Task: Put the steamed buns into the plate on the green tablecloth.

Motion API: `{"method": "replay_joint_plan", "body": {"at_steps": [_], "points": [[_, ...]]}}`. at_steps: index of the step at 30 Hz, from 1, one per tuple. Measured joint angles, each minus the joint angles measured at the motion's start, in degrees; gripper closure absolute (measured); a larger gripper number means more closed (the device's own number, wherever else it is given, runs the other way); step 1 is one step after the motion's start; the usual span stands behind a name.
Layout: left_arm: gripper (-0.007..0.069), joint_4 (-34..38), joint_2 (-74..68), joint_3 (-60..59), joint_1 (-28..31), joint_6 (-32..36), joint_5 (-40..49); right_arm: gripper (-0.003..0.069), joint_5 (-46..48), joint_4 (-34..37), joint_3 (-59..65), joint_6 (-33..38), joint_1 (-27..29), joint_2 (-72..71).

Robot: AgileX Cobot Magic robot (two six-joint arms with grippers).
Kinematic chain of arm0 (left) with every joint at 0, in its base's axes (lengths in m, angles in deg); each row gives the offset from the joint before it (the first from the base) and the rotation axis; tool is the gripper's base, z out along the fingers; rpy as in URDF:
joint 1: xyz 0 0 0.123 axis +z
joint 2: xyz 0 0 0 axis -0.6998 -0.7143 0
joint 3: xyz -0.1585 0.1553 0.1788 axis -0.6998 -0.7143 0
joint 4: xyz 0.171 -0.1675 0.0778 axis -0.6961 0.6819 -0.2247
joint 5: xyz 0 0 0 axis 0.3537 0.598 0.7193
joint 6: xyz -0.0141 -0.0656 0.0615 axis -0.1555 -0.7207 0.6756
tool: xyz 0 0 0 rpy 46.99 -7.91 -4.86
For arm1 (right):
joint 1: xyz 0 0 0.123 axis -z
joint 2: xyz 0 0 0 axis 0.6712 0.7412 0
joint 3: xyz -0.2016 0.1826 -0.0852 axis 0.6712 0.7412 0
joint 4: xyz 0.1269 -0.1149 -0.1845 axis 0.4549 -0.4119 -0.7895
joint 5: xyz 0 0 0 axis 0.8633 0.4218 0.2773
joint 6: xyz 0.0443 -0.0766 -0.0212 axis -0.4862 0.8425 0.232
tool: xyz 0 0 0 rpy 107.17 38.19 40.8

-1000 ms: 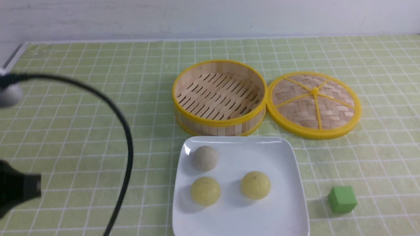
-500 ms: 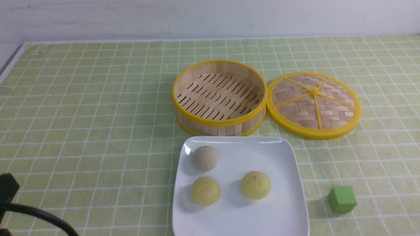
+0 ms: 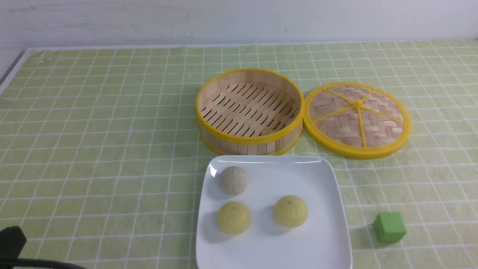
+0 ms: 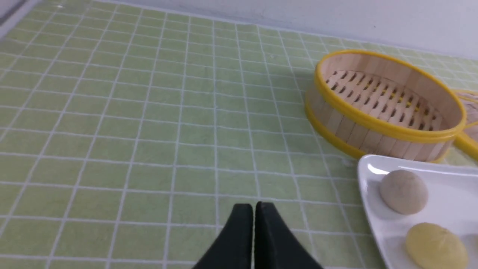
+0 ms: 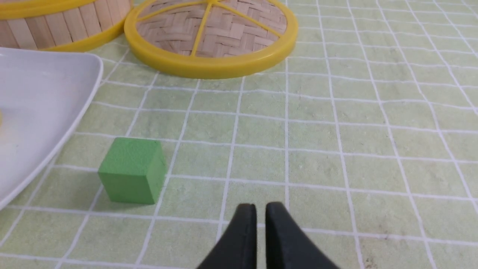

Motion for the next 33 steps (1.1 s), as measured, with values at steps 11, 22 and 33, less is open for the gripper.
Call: {"method": "replay_joint_plan", "body": {"at_steps": [11, 22, 33], "points": [[0.0588, -11.5, 5.02, -13.71, 4.7, -3.56, -4.09, 0.0586, 0.0, 0.0, 0.0, 0.0, 0.0, 0.0], [0.0578, -12.95, 5.06, -13.77, 4.7, -5.36, -4.16, 0.0572, 0.0, -0.05, 0.0, 0.0, 0.0, 0.0], [0.0571, -13.08, 5.06, -13.77, 4.7, -5.36, -4.16, 0.0558, 0.0, -0.05, 0.0, 0.0, 0.0, 0.0]]}}
